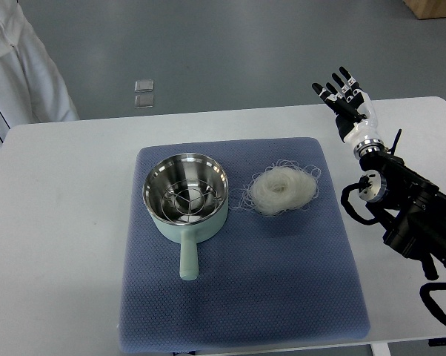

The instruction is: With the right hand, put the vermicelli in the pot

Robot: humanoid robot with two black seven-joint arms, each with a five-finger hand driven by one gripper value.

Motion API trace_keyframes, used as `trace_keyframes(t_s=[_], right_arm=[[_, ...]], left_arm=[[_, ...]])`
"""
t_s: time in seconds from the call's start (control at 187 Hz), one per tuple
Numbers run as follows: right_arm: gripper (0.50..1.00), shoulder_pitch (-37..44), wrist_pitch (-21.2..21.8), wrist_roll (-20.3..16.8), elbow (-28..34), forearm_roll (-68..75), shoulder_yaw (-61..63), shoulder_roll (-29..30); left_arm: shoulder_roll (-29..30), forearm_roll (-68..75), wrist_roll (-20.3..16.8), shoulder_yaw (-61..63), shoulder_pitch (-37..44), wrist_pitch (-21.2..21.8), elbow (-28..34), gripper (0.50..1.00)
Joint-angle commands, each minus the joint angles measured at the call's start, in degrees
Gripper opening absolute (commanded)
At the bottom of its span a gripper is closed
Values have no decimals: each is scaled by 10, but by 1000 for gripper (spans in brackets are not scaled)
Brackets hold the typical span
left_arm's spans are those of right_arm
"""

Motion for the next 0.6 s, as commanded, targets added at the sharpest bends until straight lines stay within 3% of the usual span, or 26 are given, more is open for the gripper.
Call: trace_keyframes(t_s=[0.0, 0.31, 0.492, 0.594], right_arm=[[928, 5, 1, -2, 0, -46, -15, -7], [928, 47, 29, -2, 41, -285, -83, -90], [930, 86, 48, 1, 145, -425, -201, -181], [928, 119, 84, 1, 207, -489, -267, -228]], left_arm=[[0, 0, 0, 0, 0, 0, 0, 1000], [0, 0, 0, -1, -2, 0, 0, 1000], [0, 0, -1, -1, -4, 0, 0, 1000], [0, 0, 0, -1, -4, 0, 0, 1000]])
